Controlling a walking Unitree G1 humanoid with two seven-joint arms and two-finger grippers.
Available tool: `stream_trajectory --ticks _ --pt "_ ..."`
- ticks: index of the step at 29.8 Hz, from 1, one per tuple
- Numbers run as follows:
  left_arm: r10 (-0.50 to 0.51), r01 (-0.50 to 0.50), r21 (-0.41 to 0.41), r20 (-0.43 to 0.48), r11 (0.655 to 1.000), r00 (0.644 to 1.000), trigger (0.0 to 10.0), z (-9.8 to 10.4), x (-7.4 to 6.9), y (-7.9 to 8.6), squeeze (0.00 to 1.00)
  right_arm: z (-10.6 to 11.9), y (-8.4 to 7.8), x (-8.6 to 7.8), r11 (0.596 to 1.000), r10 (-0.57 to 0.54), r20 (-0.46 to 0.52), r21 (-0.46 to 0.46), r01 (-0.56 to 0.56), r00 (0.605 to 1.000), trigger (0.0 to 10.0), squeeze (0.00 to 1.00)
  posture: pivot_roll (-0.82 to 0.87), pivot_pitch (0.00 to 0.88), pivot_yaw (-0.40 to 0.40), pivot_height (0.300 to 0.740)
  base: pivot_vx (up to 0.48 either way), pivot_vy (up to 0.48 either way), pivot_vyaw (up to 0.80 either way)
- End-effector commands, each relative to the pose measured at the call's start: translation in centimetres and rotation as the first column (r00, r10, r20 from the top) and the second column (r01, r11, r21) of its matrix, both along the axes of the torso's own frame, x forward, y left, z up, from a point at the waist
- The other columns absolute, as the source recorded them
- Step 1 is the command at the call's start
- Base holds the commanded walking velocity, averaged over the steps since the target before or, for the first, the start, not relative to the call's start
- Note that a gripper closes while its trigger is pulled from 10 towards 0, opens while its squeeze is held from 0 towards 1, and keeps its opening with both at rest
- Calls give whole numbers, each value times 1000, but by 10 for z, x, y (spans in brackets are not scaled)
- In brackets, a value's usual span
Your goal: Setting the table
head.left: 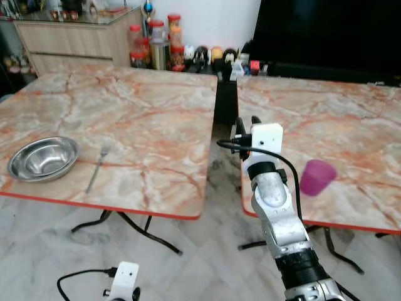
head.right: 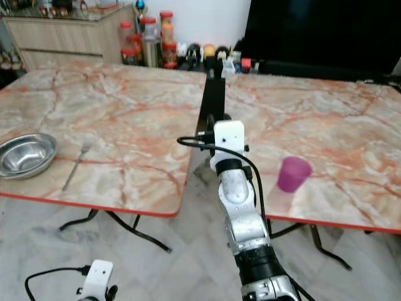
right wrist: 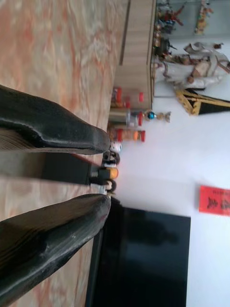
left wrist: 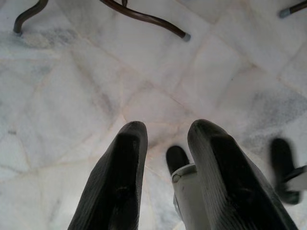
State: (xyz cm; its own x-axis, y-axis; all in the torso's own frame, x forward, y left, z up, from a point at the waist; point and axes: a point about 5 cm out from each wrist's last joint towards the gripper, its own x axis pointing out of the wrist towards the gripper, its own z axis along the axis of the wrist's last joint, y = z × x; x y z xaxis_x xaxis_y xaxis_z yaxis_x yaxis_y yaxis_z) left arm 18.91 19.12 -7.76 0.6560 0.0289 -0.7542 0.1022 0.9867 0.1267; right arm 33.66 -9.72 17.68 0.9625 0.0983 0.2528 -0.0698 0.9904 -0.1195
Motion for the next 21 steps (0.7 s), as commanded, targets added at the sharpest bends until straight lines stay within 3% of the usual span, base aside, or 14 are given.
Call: stream_trajectory --ticks 1,21 --pt "-13 13 -11 3 1000 1000 10000 0 1 -7 0 -1 -9 0 1000 -22 -5 -14 22 1000 10000 0 -54 6 -3 736 0 -480 0" --pt "-27 27 -15 6 1000 1000 10000 0 3 -10 0 -5 -12 -2 999 -40 -21 -22 40 999 10000 0 -74 0 7 736 0 -480 0"
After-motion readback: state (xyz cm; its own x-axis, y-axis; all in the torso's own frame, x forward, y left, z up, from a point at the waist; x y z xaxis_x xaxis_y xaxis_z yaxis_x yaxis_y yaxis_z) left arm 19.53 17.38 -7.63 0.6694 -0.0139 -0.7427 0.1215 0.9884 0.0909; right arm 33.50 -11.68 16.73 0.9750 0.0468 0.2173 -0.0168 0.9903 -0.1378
